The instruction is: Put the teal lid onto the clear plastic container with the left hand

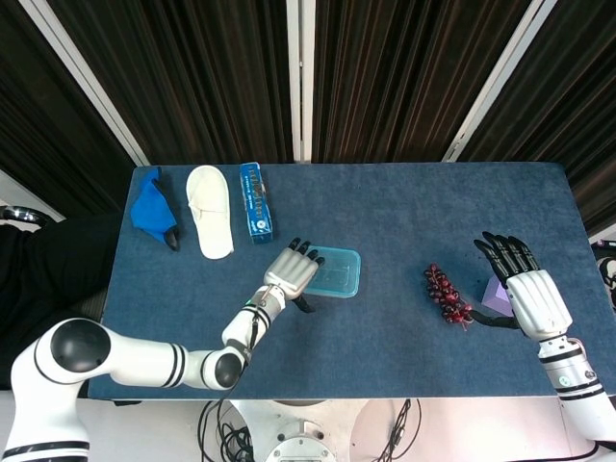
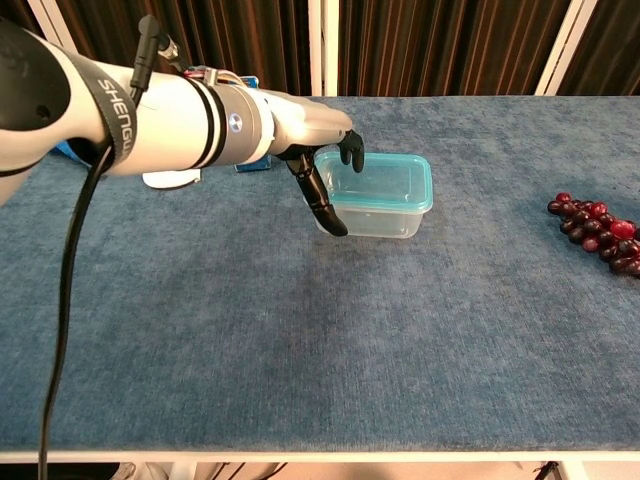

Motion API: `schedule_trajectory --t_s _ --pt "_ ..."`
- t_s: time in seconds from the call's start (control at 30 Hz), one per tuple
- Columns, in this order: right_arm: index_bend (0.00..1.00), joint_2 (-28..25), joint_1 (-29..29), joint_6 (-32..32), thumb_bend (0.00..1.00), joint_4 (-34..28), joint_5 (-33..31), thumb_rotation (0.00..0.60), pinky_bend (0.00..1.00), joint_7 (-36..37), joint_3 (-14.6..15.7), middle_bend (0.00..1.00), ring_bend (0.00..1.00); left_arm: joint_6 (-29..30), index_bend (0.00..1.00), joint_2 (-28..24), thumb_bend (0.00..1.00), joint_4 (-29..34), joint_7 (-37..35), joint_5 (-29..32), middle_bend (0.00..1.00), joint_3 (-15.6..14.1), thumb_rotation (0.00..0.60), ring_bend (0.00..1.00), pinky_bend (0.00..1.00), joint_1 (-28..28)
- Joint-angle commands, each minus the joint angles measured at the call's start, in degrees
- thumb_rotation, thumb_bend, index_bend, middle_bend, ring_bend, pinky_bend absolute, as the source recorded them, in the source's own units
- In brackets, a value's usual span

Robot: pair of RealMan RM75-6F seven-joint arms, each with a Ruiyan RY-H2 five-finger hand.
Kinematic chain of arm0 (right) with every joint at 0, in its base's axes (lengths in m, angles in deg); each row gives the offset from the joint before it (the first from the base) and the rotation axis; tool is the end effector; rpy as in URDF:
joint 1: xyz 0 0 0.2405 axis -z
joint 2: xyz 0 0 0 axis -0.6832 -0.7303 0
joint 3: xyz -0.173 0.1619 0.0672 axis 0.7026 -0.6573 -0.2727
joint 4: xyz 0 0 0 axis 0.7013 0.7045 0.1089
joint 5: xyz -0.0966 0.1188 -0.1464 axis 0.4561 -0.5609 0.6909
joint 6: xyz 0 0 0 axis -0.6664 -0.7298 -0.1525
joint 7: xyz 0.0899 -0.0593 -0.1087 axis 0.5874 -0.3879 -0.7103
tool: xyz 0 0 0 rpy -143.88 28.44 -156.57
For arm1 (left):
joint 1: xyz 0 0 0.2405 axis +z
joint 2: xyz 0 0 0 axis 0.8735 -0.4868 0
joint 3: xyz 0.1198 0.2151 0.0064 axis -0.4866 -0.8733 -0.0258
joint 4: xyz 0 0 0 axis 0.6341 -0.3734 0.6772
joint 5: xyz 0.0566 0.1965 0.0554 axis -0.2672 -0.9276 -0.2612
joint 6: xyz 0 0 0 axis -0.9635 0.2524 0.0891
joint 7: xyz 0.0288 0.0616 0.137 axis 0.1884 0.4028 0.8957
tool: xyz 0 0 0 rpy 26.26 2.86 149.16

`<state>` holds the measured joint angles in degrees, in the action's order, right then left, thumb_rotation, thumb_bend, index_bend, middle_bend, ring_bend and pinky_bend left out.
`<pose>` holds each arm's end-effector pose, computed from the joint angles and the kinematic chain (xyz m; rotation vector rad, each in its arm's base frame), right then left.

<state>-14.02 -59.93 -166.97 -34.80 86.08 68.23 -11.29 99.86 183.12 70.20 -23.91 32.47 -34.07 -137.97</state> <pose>-0.2497 -0.2523 0.1527 1.5870 -0.9082 1.1040 0.0028 0.3496 -0.0852 -2.1726 -0.8396 -0.5974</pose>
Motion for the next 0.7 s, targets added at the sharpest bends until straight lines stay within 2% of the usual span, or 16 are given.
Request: schedule_trajectory --t_s 0.03,0.37,0.53,0.7 --pt "0.0 0.0 0.1 -0.1 0.0 0.0 -0.1 0.6 0.0 0.0 0.0 0.0 0.0 0.4 0.21 0.0 0.0 0.1 0.0 -0.1 0.15 -0.1 0.401 0.0 0.0 -0.1" --pt "0.0 0.1 0.2 -0.4 0.0 0.2 0.0 0.6 0.0 0.4 -0.1 0.0 0.0 5.2 0.22 -4.9 0.0 8.2 -2.2 -8.4 0.16 -0.6 0.401 0.0 0.0 2.3" --pt "0.0 0.2 0.2 -0.5 0.0 0.3 0.0 0.6 0.0 0.5 -0.1 0.0 0.0 6.0 0.25 -6.7 0.0 11.5 -2.4 -12.7 0.17 -3.4 0.401 0.0 0.0 4.2" --pt "0.0 0.3 0.2 -0.3 0.0 0.1 -0.2 0.6 0.0 0.2 -0.1 0.0 0.0 6.0 0.27 -6.5 0.0 12.4 -2.3 -14.0 0.17 -5.4 0.397 0.0 0.0 5.3"
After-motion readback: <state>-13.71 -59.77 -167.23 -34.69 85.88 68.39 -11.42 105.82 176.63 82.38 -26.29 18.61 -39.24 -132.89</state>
